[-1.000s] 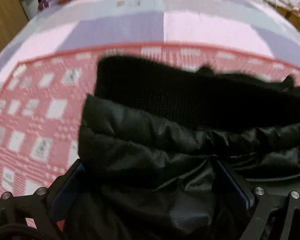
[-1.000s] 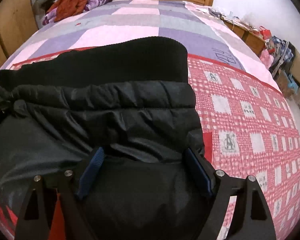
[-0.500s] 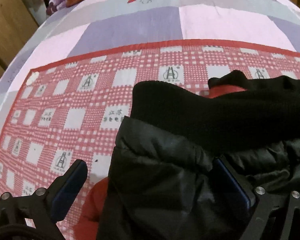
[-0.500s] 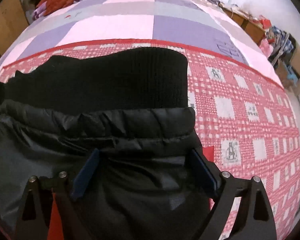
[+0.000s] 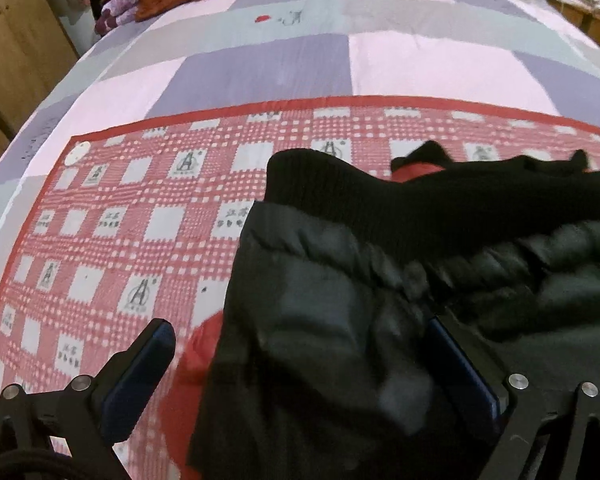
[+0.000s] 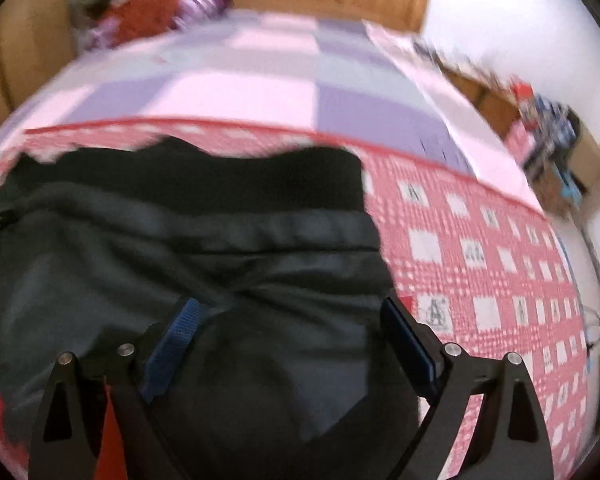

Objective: Fold large clothes
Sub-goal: 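Lay the folded hem onto the jacket and press it flat with both tools, then open both tools and pull them back from the folded jacket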

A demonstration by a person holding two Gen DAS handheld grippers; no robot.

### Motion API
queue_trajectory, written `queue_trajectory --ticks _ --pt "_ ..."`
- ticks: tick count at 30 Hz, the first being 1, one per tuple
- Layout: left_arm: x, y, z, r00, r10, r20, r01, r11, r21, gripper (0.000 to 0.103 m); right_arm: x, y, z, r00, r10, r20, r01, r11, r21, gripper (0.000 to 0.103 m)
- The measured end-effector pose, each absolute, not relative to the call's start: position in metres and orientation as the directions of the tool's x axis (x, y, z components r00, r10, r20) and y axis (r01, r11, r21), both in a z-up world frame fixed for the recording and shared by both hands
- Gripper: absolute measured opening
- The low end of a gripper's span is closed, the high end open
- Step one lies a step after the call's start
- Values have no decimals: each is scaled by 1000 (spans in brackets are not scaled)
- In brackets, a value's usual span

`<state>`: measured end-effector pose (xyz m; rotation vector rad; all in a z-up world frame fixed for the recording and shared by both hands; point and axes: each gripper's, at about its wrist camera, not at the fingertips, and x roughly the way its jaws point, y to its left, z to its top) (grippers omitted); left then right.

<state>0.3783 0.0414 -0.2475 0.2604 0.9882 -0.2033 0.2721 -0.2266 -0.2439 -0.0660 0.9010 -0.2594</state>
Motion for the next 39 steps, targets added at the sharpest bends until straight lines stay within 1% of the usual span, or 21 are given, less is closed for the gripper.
queue_trajectory --ticks 3,5,7,8,10,12,14,16,17,18,20,21,22,23,25,26,28,30,33,35,39 --pt "350 47 -233 552 -77 -830 287 952 103 103 236 -182 -229 667 -183 -722 80 981 -175 93" --pt "327 53 -227 565 -93 -820 292 952 94 103 217 -166 -226 688 -157 -709 40 983 -178 93" --pt "305 58 -232 597 -74 -799 305 942 140 103 201 -155 -230 687 -146 -712 4 980 -197 93" --pt "295 63 -242 606 -40 -794 306 934 186 103 195 -155 -236 676 -151 -721 -4 978 -208 93" --pt "290 84 -263 584 -19 -812 288 940 185 103 183 -174 -248 646 -173 -744 35 980 -197 93" --pt "293 120 -272 561 -66 -825 232 970 80 103 167 -219 -257 611 -213 -762 171 976 -135 93" --pt "295 137 -268 566 -66 -822 186 981 49 103 150 -255 -257 606 -209 -768 256 965 -62 93" --pt "293 146 -260 573 -65 -817 159 987 33 103 134 -283 -258 546 -322 -773 354 925 -136 93" --pt "290 148 -257 580 -57 -813 154 987 40 103 125 -294 -256 546 -302 -782 372 923 -97 93" --pt "284 148 -253 589 -50 -806 154 987 51 103 118 -298 -251 539 -318 -780 397 912 -98 93" --pt "270 150 -249 615 -42 -787 157 985 70 103 109 -289 -241 546 -348 -762 392 910 -135 93" --pt "265 151 -251 627 -35 -778 158 984 83 103 103 -280 -235 575 -335 -746 365 922 -132 93" --pt "260 154 -258 615 -26 -788 160 983 92 103 98 -271 -232 606 -319 -728 335 933 -129 93" --pt "259 160 -266 583 -37 -812 159 985 69 103 95 -263 -235 619 -309 -722 300 943 -146 93" --pt "261 171 -269 560 -61 -827 144 989 24 103 98 -265 -257 514 -331 -792 296 935 -198 93" --pt "259 176 -266 563 -47 -825 127 991 30 103 96 -272 -265 471 -324 -820 318 930 -185 93" --pt "250 187 -256 580 -1 -815 94 993 65 103 80 -292 -265 443 -340 -829 400 903 -156 93" --pt "240 201 -250 578 21 -816 60 996 68 103 59 -302 -258 443 -362 -821 442 884 -151 93" --pt "219 223 -248 552 26 -833 17 999 43 103 37 -298 -249 450 -377 -809 419 890 -182 93" --pt "204 232 -251 519 2 -855 -1 1000 2 103 31 -291 -248 456 -365 -812 389 902 -187 93" --pt "187 242 -269 437 -125 -891 -88 980 -181 103 29 -265 -245 493 -240 -836 320 944 -82 93"
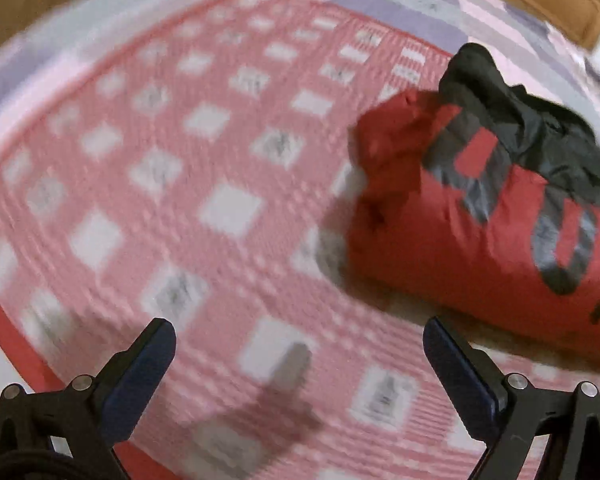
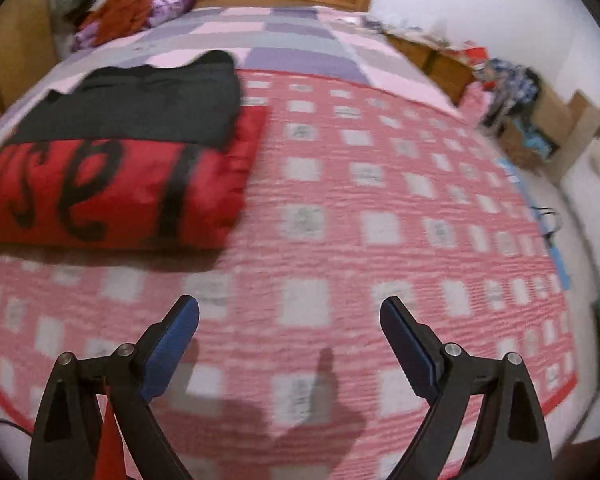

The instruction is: Fold large clothes

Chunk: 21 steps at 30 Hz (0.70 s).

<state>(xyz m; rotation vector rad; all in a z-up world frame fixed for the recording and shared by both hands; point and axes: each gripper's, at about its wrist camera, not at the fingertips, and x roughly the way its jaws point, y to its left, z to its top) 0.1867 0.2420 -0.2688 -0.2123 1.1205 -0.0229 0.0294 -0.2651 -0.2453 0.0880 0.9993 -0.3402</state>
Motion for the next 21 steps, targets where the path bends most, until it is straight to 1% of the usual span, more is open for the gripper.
queue_trajectory --ticks 1,3,4,6,9,11,18,21 --pt "185 240 -275 424 -139 -895 -110 973 -204 103 32 -256 -246 494 -233 -838 310 947 -80 93" --pt "187 237 -284 397 -179 -900 -148 955 -255 102 39 -238 -250 494 -278 -824 285 947 -149 93" --pt "188 233 -287 392 -177 -903 -154 955 -255 103 44 -231 -254 493 -303 -816 271 944 -187 93" --pt "192 221 -287 391 -189 -901 -122 959 -255 102 50 -219 -257 494 -306 -814 245 947 -208 93" --pt "200 202 -285 392 -244 -887 -29 960 -277 102 54 -216 -259 499 -239 -833 238 962 -134 93" --pt "210 194 -283 385 -280 -879 6 953 -301 102 55 -218 -261 491 -237 -838 247 961 -127 93" --pt "254 189 -267 411 -276 -869 80 960 -268 102 62 -232 -252 511 -231 -828 256 960 -110 93" --pt "272 174 -266 375 -286 -882 192 955 -228 102 72 -242 -243 542 -214 -813 257 963 -83 93"
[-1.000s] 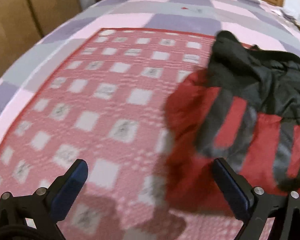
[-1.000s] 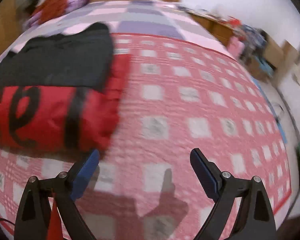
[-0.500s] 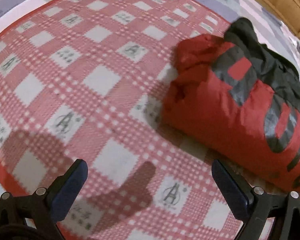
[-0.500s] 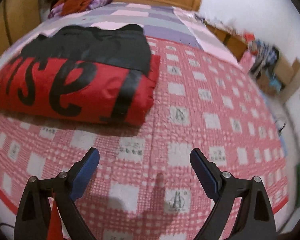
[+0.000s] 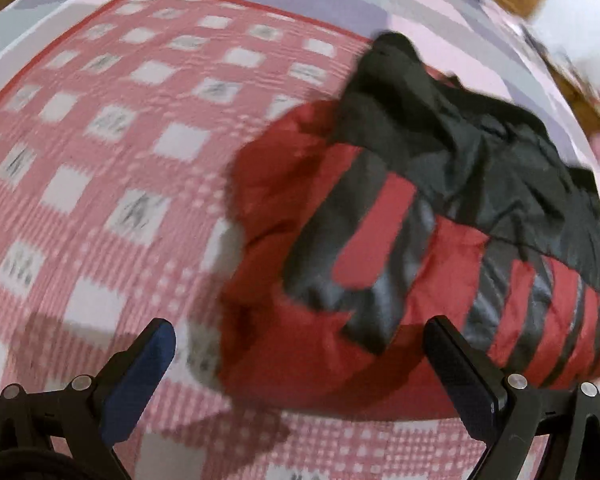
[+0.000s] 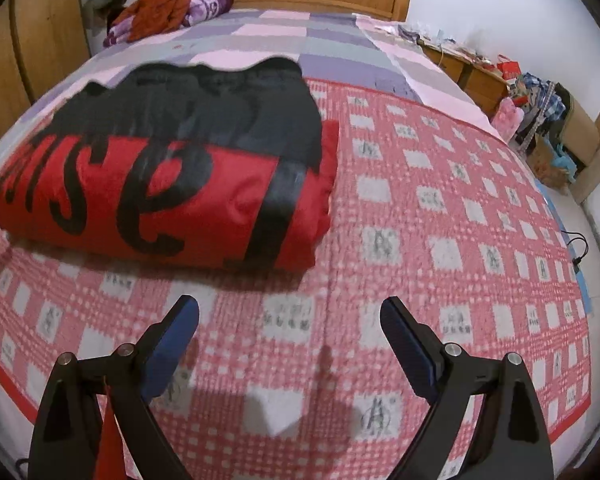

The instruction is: Fold large clothes

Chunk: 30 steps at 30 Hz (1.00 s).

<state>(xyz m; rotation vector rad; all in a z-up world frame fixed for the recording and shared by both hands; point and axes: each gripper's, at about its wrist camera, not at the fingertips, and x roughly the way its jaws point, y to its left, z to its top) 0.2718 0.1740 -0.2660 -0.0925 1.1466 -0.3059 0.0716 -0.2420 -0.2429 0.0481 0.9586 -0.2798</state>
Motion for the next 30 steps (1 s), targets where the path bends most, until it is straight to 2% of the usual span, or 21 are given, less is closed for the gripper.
queue_trajectory --ticks 2,8,11,13,14,17,20,23,26,28,29,30 --pt "278 163 -266 377 -247 -893 246 956 -160 102 80 -247 -237 562 -196 -804 257 965 -55 93" --pt "304 153 -274 367 -209 -906 299 949 -98 103 113 -268 -232 572 -133 -809 268 963 31 94" --pt "316 153 -292 293 -240 -925 313 939 -145 103 133 -282 -247 528 -79 -846 270 960 78 94" --pt "320 157 -300 266 -276 -924 303 933 -192 103 143 -294 -264 496 -2 -868 280 947 158 95" --pt "320 158 -303 260 -285 -923 303 931 -202 103 145 -299 -270 492 19 -871 294 938 186 101" --pt "319 159 -312 256 -309 -916 307 925 -226 103 148 -313 -289 485 122 -866 304 905 298 103" --pt "324 165 -326 207 -381 -901 273 907 -321 103 151 -324 -308 477 236 -847 314 854 414 103" --pt "328 166 -336 187 -436 -880 272 884 -380 103 157 -325 -314 488 263 -832 288 851 438 103" --pt "329 158 -334 199 -430 -880 298 882 -364 103 164 -324 -316 484 301 -822 288 832 474 103" --pt "326 153 -329 218 -436 -873 321 877 -358 89 167 -318 -311 495 313 -810 261 836 482 94" --pt "323 150 -322 241 -427 -871 334 880 -339 86 167 -314 -307 498 294 -816 255 850 461 90" --pt "318 147 -317 257 -423 -869 350 879 -325 76 166 -309 -302 504 272 -820 244 866 437 82"
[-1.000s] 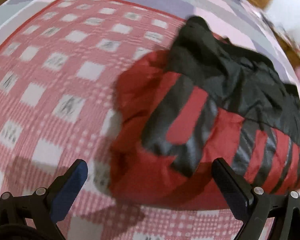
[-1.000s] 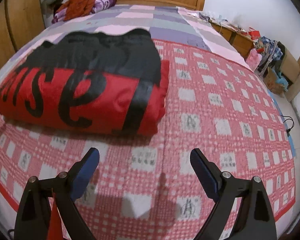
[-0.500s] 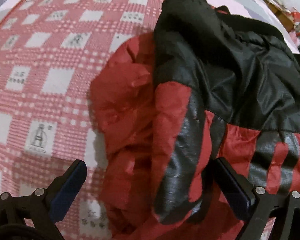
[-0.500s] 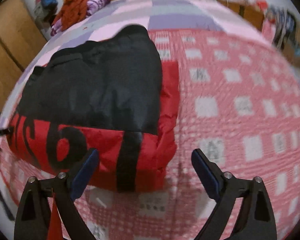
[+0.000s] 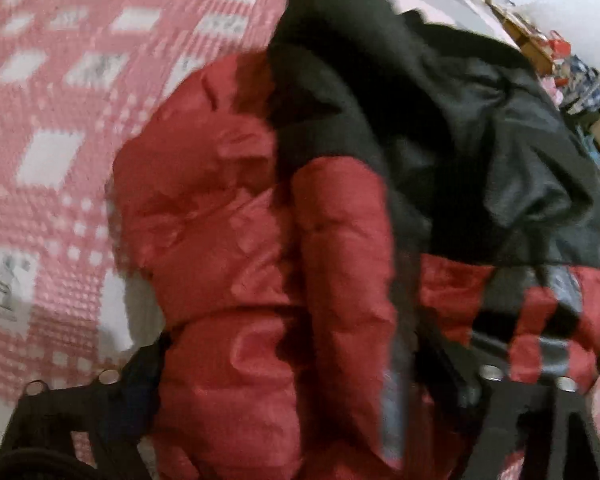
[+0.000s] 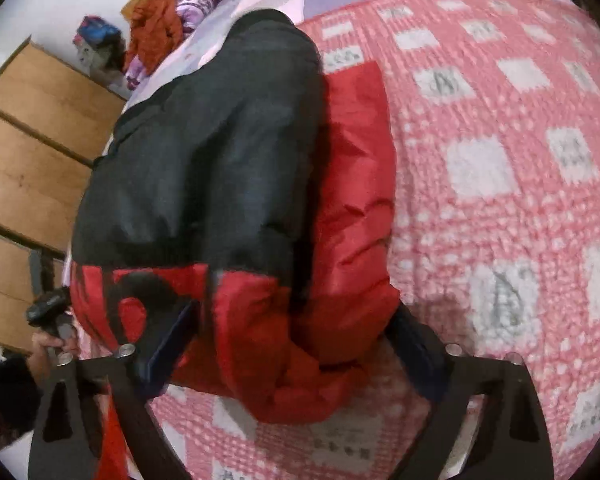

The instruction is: Fold large clothes

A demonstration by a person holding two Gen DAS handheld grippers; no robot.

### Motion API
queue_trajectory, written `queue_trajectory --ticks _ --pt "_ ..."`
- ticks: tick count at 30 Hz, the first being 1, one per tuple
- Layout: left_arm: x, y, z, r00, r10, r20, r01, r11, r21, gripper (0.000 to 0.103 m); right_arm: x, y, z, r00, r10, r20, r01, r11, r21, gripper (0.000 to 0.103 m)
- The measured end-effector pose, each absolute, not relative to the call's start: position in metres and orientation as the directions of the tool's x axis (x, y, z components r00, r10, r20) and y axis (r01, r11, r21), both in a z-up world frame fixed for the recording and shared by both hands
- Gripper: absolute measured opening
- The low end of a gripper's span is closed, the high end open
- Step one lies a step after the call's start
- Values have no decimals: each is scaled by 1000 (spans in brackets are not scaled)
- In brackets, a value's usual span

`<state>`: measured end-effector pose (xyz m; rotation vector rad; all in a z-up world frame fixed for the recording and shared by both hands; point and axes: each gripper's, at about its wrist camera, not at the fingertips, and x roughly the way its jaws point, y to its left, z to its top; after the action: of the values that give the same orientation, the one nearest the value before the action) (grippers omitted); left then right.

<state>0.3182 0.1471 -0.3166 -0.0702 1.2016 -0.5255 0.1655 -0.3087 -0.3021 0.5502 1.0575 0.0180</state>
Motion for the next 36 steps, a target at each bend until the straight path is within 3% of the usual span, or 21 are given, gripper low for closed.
queue_trajectory --ticks 1,3,8,16,24,36 --pt "314 145 -311 271 -414 -869 363 880 -306 67 165 -304 -298 510 259 -820 237 874 424 77" --pt "308 145 -301 289 -407 -866 378 880 -288 59 161 -295 -286 523 217 -824 226 897 379 61" --pt "299 143 -277 339 -360 -869 418 886 -203 48 159 -272 -256 544 117 -831 201 943 265 50" --pt "253 169 -263 360 -286 -888 418 901 -120 45 129 -236 -230 534 63 -843 116 982 147 48" --pt "189 216 -260 345 -211 -915 356 931 -80 45 118 -220 -238 480 86 -873 73 988 138 47" --pt "164 213 -256 332 -163 -929 307 950 -57 45 66 -178 -236 430 113 -896 23 991 136 47"
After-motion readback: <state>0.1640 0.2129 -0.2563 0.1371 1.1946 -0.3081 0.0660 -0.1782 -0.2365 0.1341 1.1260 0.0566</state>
